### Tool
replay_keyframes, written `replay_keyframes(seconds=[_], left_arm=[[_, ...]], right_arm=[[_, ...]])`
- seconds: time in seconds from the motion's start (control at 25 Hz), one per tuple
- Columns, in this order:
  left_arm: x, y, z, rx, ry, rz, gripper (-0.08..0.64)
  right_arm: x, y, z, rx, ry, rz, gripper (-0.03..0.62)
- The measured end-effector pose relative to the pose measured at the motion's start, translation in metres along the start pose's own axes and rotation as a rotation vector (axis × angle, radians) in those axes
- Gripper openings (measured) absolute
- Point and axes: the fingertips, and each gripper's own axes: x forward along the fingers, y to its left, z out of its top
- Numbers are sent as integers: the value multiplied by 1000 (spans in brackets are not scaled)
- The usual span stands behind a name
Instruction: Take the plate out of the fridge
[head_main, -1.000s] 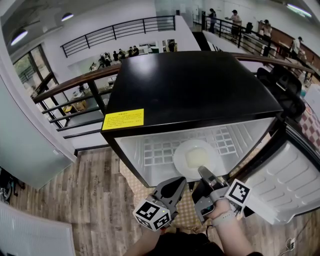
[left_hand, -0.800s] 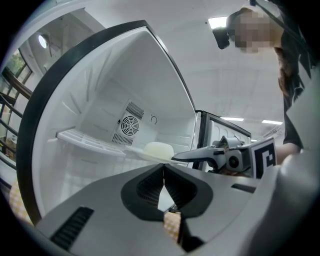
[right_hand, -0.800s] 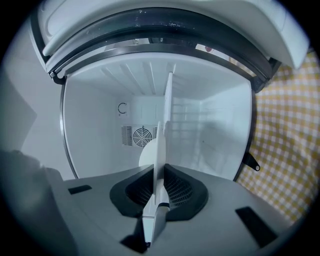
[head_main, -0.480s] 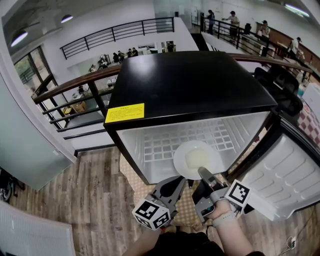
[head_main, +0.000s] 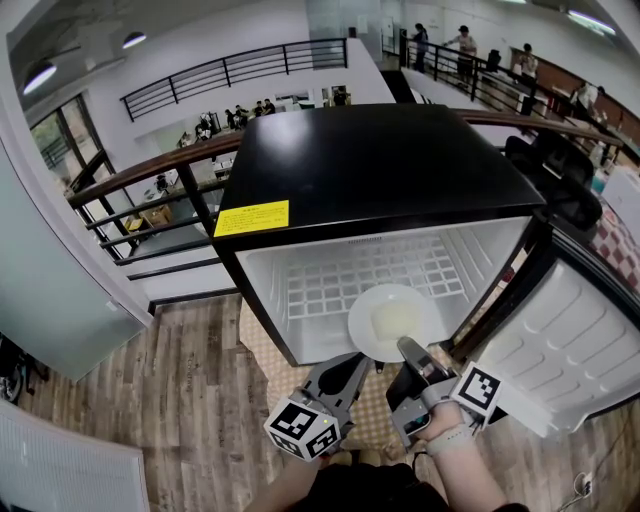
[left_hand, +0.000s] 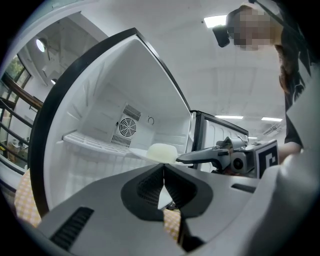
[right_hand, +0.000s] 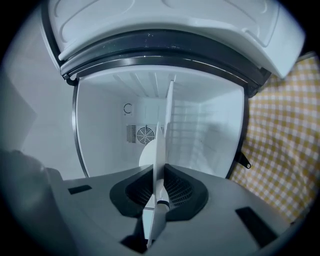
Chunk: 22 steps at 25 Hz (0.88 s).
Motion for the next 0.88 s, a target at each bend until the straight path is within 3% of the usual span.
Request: replay_keyframes(seconds=[0.88], left_arm=[[-16, 1, 1, 21, -19, 51, 9]], right_arm=[[-27, -9, -1, 4, -24, 6, 60]])
